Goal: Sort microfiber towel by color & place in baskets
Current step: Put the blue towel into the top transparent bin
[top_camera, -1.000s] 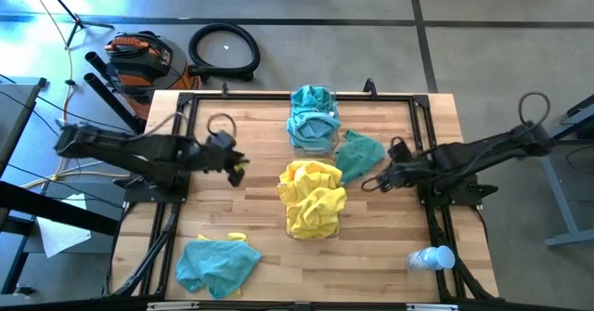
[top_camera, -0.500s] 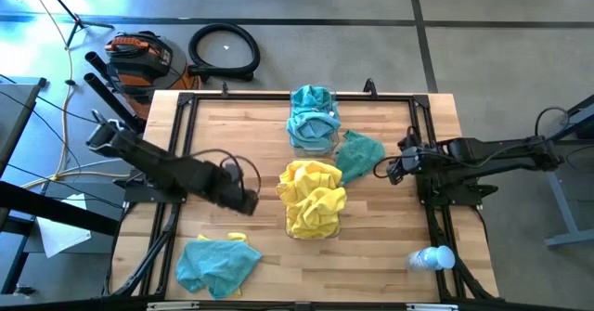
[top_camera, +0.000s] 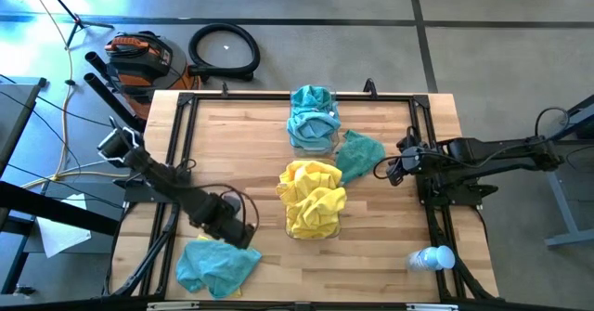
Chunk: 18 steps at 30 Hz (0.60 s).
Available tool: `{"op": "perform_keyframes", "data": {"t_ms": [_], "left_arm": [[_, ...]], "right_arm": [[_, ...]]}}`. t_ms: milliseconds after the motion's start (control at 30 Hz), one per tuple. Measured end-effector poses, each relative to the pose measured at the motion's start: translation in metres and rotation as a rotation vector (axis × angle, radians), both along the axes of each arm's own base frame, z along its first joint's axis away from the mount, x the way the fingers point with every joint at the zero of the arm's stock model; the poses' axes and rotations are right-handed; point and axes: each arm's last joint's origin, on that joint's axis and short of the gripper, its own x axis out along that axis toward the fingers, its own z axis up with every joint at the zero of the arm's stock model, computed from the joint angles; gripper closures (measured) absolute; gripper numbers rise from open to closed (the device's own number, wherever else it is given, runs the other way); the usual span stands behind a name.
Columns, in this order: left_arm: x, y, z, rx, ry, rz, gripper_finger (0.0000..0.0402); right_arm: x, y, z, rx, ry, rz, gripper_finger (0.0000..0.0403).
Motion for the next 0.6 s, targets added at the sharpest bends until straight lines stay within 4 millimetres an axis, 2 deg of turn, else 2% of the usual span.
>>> {"op": "perform_keyframes", "data": {"t_ms": [367, 600], "left_arm": [[-0.003, -0.037, -0.036, -0.033, 0.122, -0.063, 0.0282], [0.001, -0.047, -0.061, -0.010, 0.169, -0.106, 0.0290]], "right_arm": [[0.000, 0.000, 0.000, 0.000, 0.000, 0.000, 0.0403], [0.000, 0.000, 0.000, -0.001, 0.000, 0.000, 0.0403]]}}
